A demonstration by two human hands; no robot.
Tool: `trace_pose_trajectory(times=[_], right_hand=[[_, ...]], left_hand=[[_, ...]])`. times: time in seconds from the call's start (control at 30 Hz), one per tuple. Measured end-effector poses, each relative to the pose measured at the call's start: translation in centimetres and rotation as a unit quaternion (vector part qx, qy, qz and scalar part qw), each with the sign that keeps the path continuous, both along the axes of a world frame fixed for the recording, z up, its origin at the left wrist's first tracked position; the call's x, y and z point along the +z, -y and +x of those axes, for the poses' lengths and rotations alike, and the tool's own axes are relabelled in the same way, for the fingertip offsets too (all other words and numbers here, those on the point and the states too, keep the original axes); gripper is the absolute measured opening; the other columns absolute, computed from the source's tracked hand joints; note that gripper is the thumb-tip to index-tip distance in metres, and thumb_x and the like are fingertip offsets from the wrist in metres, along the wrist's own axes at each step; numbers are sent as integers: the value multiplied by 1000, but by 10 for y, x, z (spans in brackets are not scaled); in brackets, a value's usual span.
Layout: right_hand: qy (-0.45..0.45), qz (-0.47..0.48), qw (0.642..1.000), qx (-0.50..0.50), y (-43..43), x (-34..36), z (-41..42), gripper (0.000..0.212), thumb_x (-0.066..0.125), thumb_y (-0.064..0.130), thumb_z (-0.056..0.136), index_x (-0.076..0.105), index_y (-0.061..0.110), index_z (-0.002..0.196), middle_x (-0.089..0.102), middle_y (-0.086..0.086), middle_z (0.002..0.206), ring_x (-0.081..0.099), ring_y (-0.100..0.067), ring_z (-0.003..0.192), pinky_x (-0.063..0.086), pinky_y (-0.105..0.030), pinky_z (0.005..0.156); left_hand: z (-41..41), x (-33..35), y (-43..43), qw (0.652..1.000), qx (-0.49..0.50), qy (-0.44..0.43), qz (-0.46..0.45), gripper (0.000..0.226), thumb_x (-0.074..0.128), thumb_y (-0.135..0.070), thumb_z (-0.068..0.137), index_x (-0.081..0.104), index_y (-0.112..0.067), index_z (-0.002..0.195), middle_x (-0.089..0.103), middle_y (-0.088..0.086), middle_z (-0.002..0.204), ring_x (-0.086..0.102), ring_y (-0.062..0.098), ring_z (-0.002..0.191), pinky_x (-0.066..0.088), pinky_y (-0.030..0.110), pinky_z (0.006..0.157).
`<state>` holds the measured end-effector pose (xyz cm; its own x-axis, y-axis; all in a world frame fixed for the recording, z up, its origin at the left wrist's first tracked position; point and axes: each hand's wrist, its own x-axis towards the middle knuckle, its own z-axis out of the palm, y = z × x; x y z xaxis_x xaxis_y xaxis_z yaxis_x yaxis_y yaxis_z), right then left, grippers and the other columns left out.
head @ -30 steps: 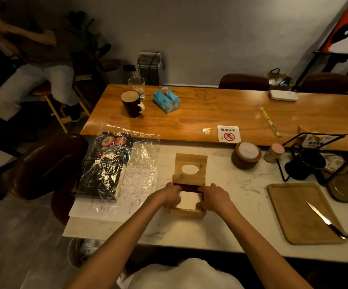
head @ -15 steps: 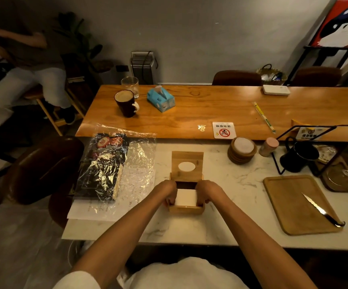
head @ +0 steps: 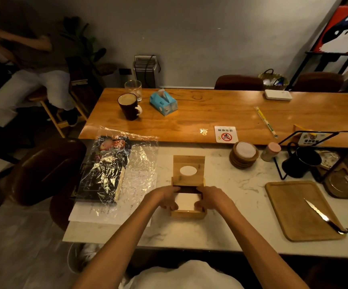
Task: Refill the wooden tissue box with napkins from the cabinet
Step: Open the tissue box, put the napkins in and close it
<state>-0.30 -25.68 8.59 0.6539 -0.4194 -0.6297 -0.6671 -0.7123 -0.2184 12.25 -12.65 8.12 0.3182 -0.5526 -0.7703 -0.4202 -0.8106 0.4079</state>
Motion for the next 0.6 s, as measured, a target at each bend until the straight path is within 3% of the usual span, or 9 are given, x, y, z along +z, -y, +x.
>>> trace_pose_trajectory(times=[0.1, 0.17, 0.3, 0.37, 0.5, 0.57, 0.6], right_hand=[[22, 6, 1000, 11, -13, 3, -25, 66, 45, 60, 92, 27, 35, 150, 51, -10, 141, 56, -29, 120, 48, -38, 93], [-2, -3, 1000, 10, -23, -7, -38, 71, 32, 72, 89, 16, 42, 151, 31, -13, 154, 46, -37, 131, 44, -46, 100], [24, -35, 999, 0, -37, -15, -49, 73, 15, 77, 86, 12, 44, 150, 5, -14, 163, 15, -45, 145, 35, -54, 108], [44, -47, 998, 14, -48, -11, -52, 89, -3, 83, 71, 9, 46, 151, -5, -12, 164, 3, -43, 148, 32, -55, 110], [43, -103, 994, 7, -59, -19, -58, 113, -22, 80, 56, 27, 37, 148, -6, -14, 163, -3, -45, 148, 37, -51, 108], [46, -111, 993, -4, -57, -23, -60, 108, -21, 79, 63, 32, 34, 146, -2, -17, 163, -1, -46, 147, 37, -50, 108], [46, -92, 995, -11, -56, -22, -61, 96, -11, 78, 73, 31, 34, 147, -3, -16, 163, -1, -46, 147, 35, -51, 109]], left_hand=[[-18, -9, -25, 994, 0, 80, -80, 66, 56, -32, 94, 26, -29, 152, 29, 10, 157, 43, 28, 135, 40, 37, 107], [-36, -17, -36, 994, -7, 80, -72, 62, 45, -48, 96, 23, -34, 153, 6, 10, 163, 29, 32, 144, 29, 42, 116], [-58, -23, -44, 994, -9, 102, -34, 62, 28, -58, 98, 8, -40, 153, -15, 9, 162, -3, 41, 149, 14, 55, 119], [-66, -19, -46, 992, -15, 115, -47, 62, 28, -61, 96, 6, -44, 152, -24, 6, 161, -13, 40, 147, 13, 58, 119], [-72, -23, -44, 985, -9, 170, -34, 53, 32, -54, 96, 31, -33, 145, -17, 8, 162, -10, 44, 147, 25, 64, 112], [-72, -27, -47, 981, -1, 193, -34, 50, 35, -47, 97, 35, -27, 143, -13, 11, 163, -9, 45, 147, 26, 64, 111], [-72, -28, -49, 982, 3, 186, -35, 50, 36, -44, 98, 32, -28, 145, -13, 11, 163, -10, 44, 147, 26, 64, 112]])
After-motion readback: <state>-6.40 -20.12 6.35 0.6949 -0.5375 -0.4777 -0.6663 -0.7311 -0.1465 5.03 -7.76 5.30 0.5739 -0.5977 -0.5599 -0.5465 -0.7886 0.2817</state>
